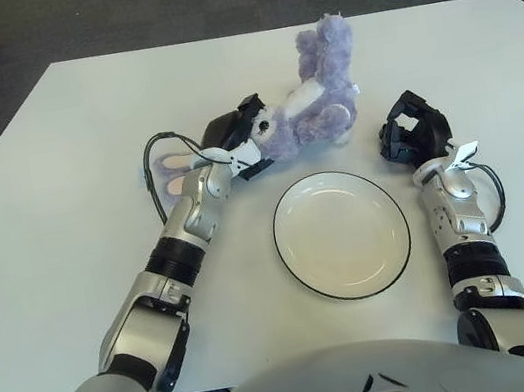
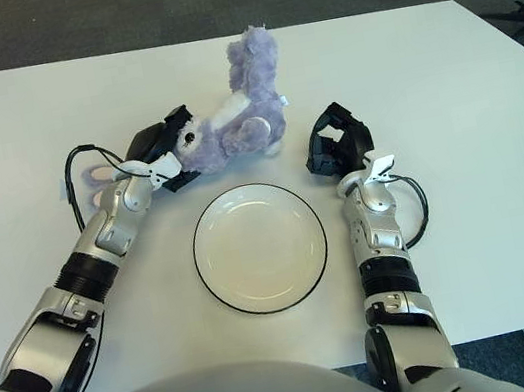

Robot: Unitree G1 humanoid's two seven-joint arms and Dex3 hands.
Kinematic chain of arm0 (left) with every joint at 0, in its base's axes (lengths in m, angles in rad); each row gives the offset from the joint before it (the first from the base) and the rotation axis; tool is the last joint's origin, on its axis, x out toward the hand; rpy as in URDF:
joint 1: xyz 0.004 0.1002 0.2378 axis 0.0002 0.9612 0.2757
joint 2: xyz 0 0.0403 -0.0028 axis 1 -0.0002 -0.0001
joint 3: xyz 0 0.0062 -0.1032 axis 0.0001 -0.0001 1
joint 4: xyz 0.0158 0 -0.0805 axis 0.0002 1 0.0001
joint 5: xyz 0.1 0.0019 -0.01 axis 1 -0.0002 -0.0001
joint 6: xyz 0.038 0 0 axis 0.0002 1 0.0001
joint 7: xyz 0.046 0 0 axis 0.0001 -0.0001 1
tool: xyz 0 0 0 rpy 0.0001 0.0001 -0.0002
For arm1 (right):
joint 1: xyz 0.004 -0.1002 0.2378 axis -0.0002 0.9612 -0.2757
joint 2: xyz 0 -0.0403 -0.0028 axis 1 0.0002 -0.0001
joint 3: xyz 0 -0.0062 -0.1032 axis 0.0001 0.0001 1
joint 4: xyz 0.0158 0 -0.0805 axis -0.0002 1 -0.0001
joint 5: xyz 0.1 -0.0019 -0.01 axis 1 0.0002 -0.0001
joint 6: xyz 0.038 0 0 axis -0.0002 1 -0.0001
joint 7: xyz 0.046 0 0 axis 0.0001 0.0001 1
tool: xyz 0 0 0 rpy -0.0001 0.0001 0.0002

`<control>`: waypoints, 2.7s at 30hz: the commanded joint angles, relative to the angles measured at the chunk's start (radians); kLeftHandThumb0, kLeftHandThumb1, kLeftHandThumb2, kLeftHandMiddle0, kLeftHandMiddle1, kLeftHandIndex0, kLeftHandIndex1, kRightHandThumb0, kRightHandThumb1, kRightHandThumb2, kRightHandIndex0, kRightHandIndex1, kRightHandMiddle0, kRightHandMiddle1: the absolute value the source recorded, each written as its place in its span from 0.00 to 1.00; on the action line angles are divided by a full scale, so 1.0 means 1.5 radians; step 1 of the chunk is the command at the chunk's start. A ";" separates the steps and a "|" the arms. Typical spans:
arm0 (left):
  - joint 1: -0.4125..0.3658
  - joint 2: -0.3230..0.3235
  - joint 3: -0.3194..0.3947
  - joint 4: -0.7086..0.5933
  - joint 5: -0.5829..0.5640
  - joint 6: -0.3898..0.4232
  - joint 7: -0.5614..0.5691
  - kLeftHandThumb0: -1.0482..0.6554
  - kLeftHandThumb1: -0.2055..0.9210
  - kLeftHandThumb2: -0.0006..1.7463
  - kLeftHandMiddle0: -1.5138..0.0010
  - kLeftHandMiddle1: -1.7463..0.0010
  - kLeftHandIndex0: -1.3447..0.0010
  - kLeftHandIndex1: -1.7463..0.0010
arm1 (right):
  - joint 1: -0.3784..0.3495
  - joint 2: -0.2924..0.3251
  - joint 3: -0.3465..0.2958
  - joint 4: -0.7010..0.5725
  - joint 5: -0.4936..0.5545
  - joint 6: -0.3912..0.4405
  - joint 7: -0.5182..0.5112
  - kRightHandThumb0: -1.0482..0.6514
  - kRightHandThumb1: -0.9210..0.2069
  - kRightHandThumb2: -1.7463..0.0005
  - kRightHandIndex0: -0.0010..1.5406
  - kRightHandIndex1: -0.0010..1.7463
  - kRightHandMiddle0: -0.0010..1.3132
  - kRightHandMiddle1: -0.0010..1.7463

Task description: Put the doll into the plate.

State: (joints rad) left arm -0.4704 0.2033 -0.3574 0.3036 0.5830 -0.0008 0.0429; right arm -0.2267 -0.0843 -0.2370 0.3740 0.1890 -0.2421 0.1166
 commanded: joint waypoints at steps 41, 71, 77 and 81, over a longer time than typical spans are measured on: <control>0.144 0.078 0.078 -0.335 0.059 -0.073 0.045 0.94 0.30 0.88 0.50 0.00 0.27 0.00 | -0.008 -0.015 -0.008 0.043 0.014 0.002 0.020 0.31 0.63 0.18 0.82 1.00 0.53 1.00; 0.329 0.127 0.093 -0.507 -0.151 -0.170 -0.172 0.90 0.40 0.81 0.56 0.00 0.38 0.00 | -0.014 -0.019 -0.001 0.051 0.008 -0.007 0.027 0.31 0.61 0.18 0.82 1.00 0.52 1.00; 0.345 0.134 0.090 -0.515 -0.146 -0.166 -0.198 0.90 0.43 0.78 0.58 0.00 0.42 0.00 | -0.013 -0.019 -0.001 0.051 0.009 -0.008 0.030 0.31 0.62 0.18 0.82 1.00 0.52 1.00; 0.348 0.136 0.088 -0.516 -0.143 -0.167 -0.210 0.89 0.44 0.77 0.59 0.00 0.44 0.00 | -0.013 -0.020 0.000 0.052 0.009 -0.009 0.032 0.31 0.61 0.18 0.82 1.00 0.52 1.00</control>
State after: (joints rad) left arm 0.0515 0.3979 -0.2247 -0.4591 0.3670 -0.2454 -0.2589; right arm -0.2544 -0.1090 -0.2382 0.4296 0.2011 -0.2588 0.1585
